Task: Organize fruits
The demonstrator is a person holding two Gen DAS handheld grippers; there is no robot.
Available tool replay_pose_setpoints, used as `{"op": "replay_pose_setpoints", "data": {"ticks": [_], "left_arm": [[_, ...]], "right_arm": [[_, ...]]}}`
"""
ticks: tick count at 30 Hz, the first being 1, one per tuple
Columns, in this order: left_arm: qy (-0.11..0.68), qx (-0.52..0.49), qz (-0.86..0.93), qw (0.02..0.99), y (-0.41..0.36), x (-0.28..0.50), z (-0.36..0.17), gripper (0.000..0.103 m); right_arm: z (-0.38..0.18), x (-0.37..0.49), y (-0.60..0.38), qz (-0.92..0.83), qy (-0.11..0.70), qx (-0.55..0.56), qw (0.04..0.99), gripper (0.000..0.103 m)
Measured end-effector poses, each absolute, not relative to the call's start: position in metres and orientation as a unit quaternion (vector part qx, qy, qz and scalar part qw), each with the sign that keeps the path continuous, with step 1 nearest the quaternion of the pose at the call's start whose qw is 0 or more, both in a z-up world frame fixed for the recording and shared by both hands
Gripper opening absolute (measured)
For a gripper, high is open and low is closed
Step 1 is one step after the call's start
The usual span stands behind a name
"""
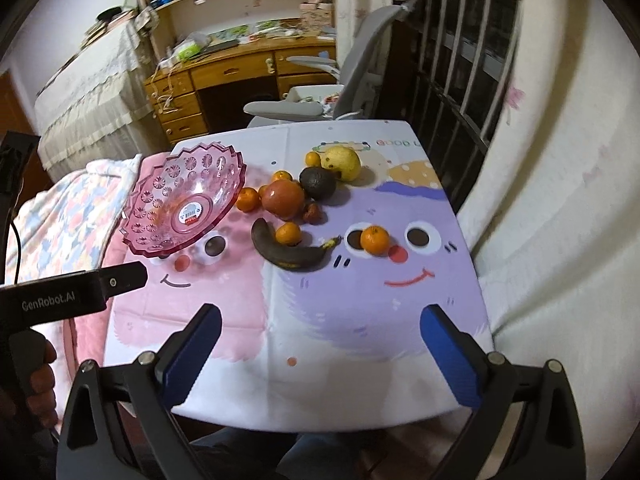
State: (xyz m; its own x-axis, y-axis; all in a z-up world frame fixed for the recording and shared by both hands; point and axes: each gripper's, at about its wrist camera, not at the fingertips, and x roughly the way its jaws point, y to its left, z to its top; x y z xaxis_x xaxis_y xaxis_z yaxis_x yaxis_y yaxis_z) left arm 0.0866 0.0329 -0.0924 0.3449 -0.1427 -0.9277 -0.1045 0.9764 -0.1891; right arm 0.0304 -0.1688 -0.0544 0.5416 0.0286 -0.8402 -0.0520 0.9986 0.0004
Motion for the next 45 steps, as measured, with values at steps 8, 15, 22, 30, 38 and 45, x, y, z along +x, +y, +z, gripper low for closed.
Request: {"op": "replay_pose_setpoints", "data": {"ticks": [8,15,22,30,38,45], "left_arm": [[0.573,-0.105,-0.004,0.813,-0.012,0.119,-0.1,0.102],[0.59,-0.091,0.002,0.803,-0.049,0.156,-0.121,0.097],[0.627,-0.05,0.006,0.777,-0.084,0.198,-0.157,0.093],[0.659,-0.018,0.015,0.752,-0.102,0.236,-0.21,0.079],[0.671,-0.011,0.021,0.741,-0.102,0.264,-0.247,0.06],[0.674,0.013,0.023,0.738,-0.112,0.273,-0.262,0.057]], "right_arm": [[-0.068,0.073,-0.195,0.078,0.473,-0.048,0.876,0.093],[-0.094,0.105,-0.22,0.137,0.472,-0.092,0.866,0.079],[-0.127,0.131,-0.236,0.182,0.469,-0.135,0.853,0.077],[-0.173,0.158,-0.249,0.201,0.48,-0.124,0.845,0.064],[-0.214,0.179,-0.246,0.203,0.492,-0.107,0.84,0.055],[-0.23,0.188,-0.245,0.194,0.498,-0.105,0.839,0.052]]}}
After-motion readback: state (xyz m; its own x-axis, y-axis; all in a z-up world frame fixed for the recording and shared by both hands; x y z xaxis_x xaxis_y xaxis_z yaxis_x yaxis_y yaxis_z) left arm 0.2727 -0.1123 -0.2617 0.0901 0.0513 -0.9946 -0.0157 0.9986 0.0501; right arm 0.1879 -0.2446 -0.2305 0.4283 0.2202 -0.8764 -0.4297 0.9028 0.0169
